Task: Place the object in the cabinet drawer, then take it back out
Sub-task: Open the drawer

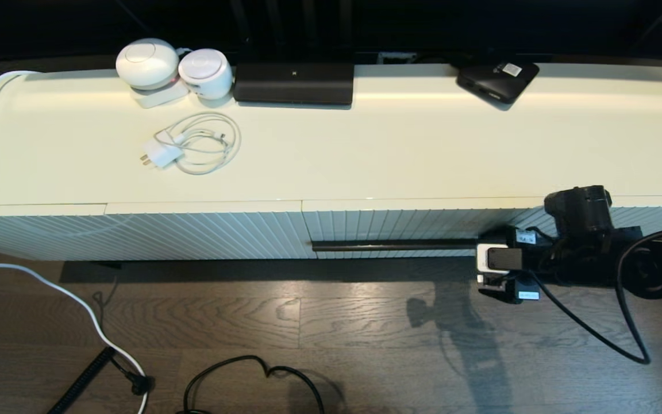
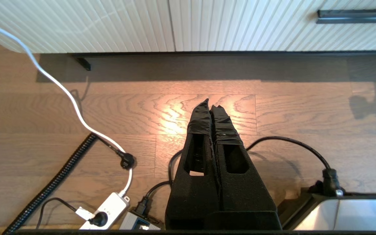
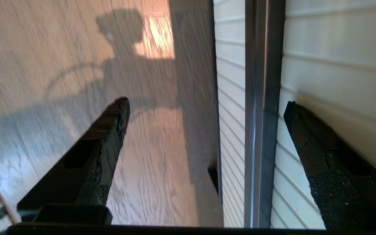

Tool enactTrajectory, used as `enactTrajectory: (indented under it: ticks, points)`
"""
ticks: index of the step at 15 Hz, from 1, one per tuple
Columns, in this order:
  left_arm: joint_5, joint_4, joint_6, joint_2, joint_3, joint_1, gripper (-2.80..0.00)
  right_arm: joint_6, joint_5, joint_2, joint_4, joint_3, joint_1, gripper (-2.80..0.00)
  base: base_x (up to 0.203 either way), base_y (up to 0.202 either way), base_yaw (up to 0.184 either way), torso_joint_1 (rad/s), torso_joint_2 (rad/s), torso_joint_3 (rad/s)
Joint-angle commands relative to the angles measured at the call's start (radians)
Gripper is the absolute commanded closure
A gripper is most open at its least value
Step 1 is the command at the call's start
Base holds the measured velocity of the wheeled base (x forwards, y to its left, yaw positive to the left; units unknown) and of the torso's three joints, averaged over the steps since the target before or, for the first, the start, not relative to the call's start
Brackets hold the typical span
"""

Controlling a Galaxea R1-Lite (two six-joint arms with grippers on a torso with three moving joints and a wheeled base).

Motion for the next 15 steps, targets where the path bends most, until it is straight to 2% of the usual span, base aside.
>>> enactTrajectory:
  ticks: [1,15]
  points:
    - [0.0,-0.001,-0.001,0.0,0.0,0.001,0.0,-0.007,0.001,-0.018,0.002,0.007,-0.002,-2.8,0.0,0.0,0.0,0.0,0.0,0.0]
    - [0.0,-0.001,-0.001,0.0,0.0,0.001,0.0,-0.017,0.0,0.02,0.016,0.056,0.001,-2.8,0.0,0.0,0.0,0.0,0.0,0.0]
